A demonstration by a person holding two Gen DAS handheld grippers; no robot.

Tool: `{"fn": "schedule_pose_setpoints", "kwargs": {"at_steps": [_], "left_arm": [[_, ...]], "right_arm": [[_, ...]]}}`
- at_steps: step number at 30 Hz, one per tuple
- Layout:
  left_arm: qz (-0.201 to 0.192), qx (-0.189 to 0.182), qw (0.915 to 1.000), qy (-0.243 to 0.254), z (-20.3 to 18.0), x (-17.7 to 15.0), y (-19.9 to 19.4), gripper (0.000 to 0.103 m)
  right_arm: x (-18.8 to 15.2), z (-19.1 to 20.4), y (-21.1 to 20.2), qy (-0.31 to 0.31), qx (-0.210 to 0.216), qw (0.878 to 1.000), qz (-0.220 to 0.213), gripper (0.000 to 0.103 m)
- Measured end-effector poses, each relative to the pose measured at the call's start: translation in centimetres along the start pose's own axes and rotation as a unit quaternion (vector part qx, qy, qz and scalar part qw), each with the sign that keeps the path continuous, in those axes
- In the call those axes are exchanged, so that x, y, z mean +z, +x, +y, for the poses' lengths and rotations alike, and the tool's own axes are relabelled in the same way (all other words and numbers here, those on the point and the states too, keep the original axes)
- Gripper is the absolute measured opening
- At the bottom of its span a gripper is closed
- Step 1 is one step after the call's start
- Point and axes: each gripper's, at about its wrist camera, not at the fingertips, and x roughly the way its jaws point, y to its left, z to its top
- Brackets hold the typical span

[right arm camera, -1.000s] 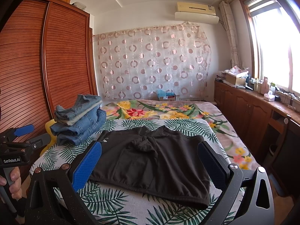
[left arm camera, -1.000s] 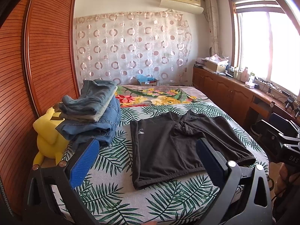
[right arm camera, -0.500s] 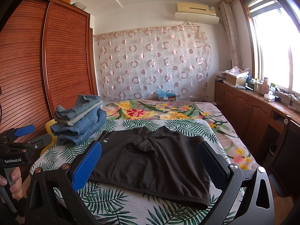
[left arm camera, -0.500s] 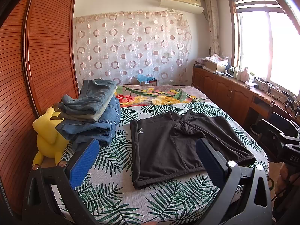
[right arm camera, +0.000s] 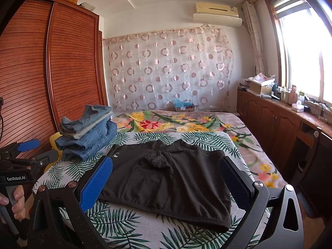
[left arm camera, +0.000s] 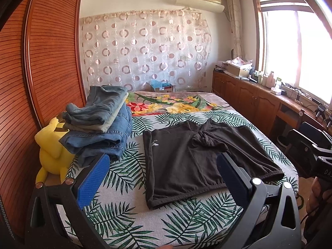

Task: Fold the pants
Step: 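Move the right tool toward the waistband edge of the black pants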

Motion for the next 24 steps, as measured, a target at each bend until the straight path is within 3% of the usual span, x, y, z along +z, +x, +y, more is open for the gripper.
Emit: {"fn": "schedule_pose_setpoints", "kwargs": {"at_steps": [13, 19, 24], "left_arm": [[0.051, -0.003, 0.9986, 0.014, 0.6, -1.9, 4.5, 0.103], [0.061, -0.021, 0.9973, 0.034, 0.4, -1.4, 5.5, 0.103], [0.071, -0.047, 0.9954, 0.043, 0.5, -0.5, 6.8, 0.103]], "right_arm": [[-0.5, -1.9, 2.0, 0.006, -0.016, 1.000, 0.026, 0.101], [0.1, -1.8, 2.3, 0.001, -0.024, 0.999, 0.027, 0.100], [0.2, -2.2, 3.3, -0.012, -0.038, 0.999, 0.033, 0.093]]}}
